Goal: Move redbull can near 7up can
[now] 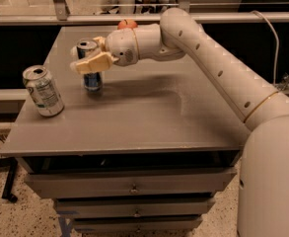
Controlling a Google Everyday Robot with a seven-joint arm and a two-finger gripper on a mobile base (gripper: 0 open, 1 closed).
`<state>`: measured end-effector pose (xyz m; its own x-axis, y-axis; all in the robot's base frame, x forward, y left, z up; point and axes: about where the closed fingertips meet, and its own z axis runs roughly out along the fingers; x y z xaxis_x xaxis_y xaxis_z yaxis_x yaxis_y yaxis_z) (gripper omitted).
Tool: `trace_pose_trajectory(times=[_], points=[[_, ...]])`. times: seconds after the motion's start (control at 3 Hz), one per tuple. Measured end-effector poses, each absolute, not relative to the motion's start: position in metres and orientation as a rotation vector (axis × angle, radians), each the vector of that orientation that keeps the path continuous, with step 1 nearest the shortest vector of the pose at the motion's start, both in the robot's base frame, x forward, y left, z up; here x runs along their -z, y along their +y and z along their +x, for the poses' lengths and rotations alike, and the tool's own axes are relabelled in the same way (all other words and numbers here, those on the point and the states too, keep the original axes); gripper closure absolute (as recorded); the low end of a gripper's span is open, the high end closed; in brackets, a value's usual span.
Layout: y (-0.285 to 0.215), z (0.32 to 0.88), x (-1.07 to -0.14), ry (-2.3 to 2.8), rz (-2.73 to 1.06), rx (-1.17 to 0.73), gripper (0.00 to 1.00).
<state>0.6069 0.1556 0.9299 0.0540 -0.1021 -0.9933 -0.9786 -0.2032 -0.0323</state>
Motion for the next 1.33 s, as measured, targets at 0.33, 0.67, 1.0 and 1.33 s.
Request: trace_pose_trajectory(times=[0.33, 0.67, 1.0, 1.33], points=[[0.166, 0.601, -0.919, 1.159, -1.505, -1.317, 1.00], [0.176, 0.596, -0.911, 1.158, -1.538, -1.353, 1.00], [0.184, 0.592, -0.908, 1.147, -1.555, -1.377, 1.00], [0.185, 0.592, -0.908, 1.146, -1.556, -1.378, 1.00]])
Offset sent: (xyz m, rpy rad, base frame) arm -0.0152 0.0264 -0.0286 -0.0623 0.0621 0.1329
